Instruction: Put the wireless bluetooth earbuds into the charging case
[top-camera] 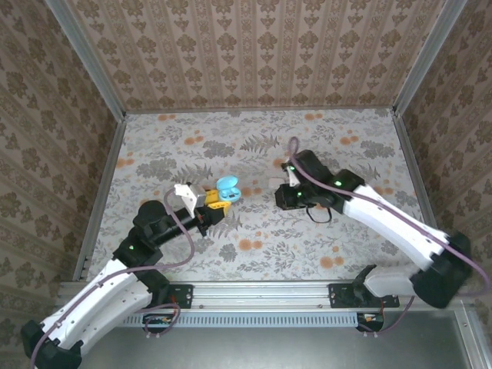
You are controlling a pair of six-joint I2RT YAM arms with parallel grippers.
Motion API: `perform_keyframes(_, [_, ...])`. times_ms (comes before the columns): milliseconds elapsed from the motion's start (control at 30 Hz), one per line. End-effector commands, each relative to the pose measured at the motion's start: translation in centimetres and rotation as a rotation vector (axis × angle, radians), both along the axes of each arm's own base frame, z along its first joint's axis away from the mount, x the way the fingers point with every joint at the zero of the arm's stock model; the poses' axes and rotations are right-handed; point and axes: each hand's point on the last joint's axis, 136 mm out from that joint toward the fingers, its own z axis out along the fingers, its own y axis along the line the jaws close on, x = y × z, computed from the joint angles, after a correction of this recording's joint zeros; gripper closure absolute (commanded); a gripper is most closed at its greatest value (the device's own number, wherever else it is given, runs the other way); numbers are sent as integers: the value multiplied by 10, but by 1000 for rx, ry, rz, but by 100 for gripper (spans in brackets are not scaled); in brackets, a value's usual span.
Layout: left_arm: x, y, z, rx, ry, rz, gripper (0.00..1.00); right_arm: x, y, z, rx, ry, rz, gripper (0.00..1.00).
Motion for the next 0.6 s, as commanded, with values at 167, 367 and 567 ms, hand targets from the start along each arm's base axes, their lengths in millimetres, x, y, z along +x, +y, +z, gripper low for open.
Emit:
perform_keyframes(167, [-9, -17, 28, -81, -185, -82, 82, -25, 30, 91, 416, -138, 20, 86])
perform_keyframes(367, [-19, -34, 31, -76, -216, -163, 82, -49, 63, 143, 520, -215, 170, 86])
perform_keyframes(567, [-23, -38, 31, -71, -218, -187, 82, -59, 80, 162, 559, -223, 235, 86])
